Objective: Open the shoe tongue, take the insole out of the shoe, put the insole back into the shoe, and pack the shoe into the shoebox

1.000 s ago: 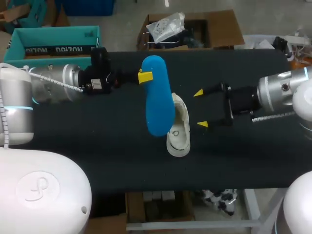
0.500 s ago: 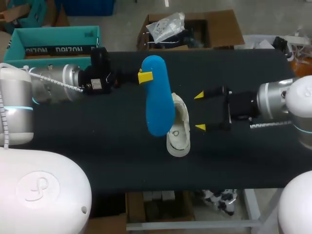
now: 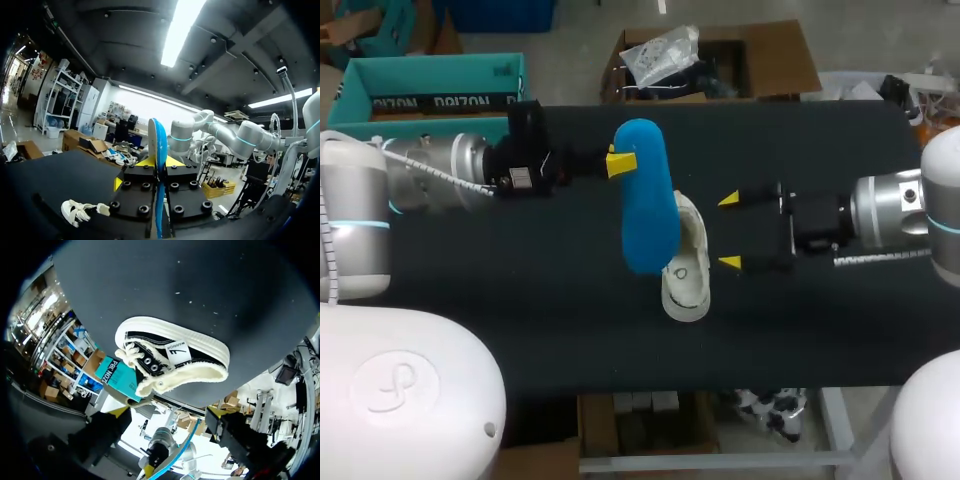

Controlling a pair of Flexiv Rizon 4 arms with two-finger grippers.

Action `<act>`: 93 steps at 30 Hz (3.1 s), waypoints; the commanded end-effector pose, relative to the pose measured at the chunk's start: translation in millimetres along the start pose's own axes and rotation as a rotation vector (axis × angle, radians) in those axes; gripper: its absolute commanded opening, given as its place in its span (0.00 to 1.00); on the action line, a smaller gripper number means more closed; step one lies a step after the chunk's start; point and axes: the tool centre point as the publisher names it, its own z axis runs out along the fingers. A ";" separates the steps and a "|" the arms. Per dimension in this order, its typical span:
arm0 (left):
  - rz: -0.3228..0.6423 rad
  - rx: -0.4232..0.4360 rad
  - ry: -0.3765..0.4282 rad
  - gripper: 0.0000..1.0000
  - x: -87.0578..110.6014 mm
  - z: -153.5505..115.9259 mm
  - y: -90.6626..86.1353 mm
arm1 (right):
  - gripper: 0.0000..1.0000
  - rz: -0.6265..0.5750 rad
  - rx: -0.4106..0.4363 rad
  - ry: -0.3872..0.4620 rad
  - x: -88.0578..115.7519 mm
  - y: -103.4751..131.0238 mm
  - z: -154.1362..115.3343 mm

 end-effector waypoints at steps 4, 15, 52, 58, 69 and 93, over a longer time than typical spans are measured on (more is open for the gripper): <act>0.107 0.037 0.057 0.00 2.8 5.7 16.8 | 1.00 0.034 0.140 -0.019 -5.8 6.4 -7.5; 0.354 0.023 0.110 0.00 12.1 22.3 41.0 | 0.97 0.080 0.244 -0.074 -13.8 -3.7 1.2; 0.436 0.002 0.182 1.00 2.8 41.4 73.6 | 0.00 0.076 0.309 -0.103 -34.0 -15.8 6.6; 0.367 -0.138 0.358 1.00 -1.5 12.9 65.9 | 0.00 0.057 0.343 -0.140 -47.3 -20.1 -3.0; 0.335 -0.383 0.302 1.00 -17.2 -4.4 61.3 | 0.00 0.074 0.361 -0.187 -56.5 -28.8 -10.1; 0.492 -0.590 0.923 1.00 -57.8 -8.5 74.4 | 0.00 -0.050 0.465 -0.361 -81.2 -41.8 -11.3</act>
